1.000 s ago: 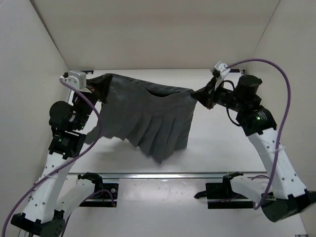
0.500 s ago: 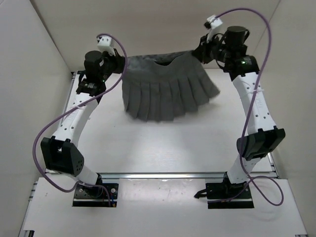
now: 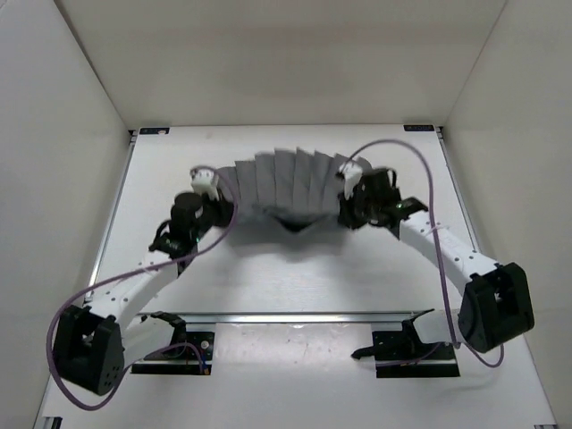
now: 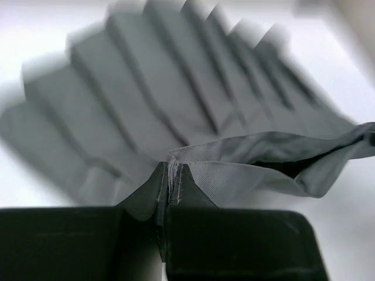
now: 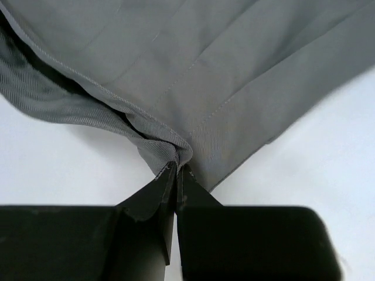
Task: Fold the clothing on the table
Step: Flatten the skirt out, then fold the skirt
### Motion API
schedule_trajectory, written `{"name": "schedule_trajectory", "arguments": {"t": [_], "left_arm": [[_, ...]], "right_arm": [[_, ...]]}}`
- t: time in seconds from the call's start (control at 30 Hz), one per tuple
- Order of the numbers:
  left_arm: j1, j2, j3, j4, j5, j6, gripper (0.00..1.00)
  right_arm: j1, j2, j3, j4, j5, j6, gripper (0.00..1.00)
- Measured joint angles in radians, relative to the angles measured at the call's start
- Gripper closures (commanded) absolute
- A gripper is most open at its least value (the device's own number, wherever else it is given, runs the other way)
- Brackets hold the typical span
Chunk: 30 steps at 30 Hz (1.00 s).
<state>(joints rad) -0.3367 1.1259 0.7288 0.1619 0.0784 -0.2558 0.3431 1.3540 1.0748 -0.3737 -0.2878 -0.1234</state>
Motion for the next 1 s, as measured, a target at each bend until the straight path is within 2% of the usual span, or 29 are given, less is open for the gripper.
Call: {"name": "schedule_trajectory", "arguments": {"t": [0.07,0.17,0.23,0.33,0.43,0.53,0.63,0.87,0.9,0.93,1.0], "left_arm": [[-0.038,-0.072,-0.171,-0.066,-0.032,-0.052,1.00],[-0.125,-0.253,-0.293,-0.217,-0.085,-0.110,1.00],[-0.138,-0.401,-0.304,-0.285,-0.069,-0.140,1.00],[-0.090,-0.586,-0.304,-0.313,-0.027,-0.190,1.00],[-0.085,-0.617,-0.304,-0.303,0.008,-0.222,1.00],[-0.101,-0.489,-0.291,-0.264,0.019,-0.227,1.00],[-0.085,-0.275,-0.227,-0.202,0.014,-0.227,1.00],[-0.036,0.320,0.120,-0.103,-0.014,-0.189,1.00],[-0.032,0.382,0.156,-0.094,-0.018,-0.186,0.89],[-0.029,0.444,0.188,-0.087,-0.019,-0.183,0.69],[-0.018,0.539,0.228,-0.075,-0.020,-0.178,0.66]], "right_arm": [[0.071,-0.043,-0.149,-0.047,0.035,0.044,1.00],[0.145,-0.195,-0.309,-0.148,0.037,0.130,1.00],[0.160,-0.341,-0.369,-0.199,0.033,0.177,1.00],[0.135,-0.515,-0.390,-0.234,-0.027,0.226,1.00],[0.043,-0.560,-0.375,-0.232,-0.087,0.237,1.00],[-0.042,-0.496,-0.341,-0.228,-0.108,0.235,1.00],[-0.077,-0.365,-0.286,-0.196,-0.084,0.232,1.00],[-0.165,-0.008,-0.190,-0.016,-0.050,0.275,1.00],[-0.177,0.049,-0.169,0.007,-0.051,0.282,1.00],[-0.186,0.105,-0.143,0.023,-0.047,0.290,0.84],[-0.187,0.215,-0.074,0.039,-0.011,0.290,0.62]]}}
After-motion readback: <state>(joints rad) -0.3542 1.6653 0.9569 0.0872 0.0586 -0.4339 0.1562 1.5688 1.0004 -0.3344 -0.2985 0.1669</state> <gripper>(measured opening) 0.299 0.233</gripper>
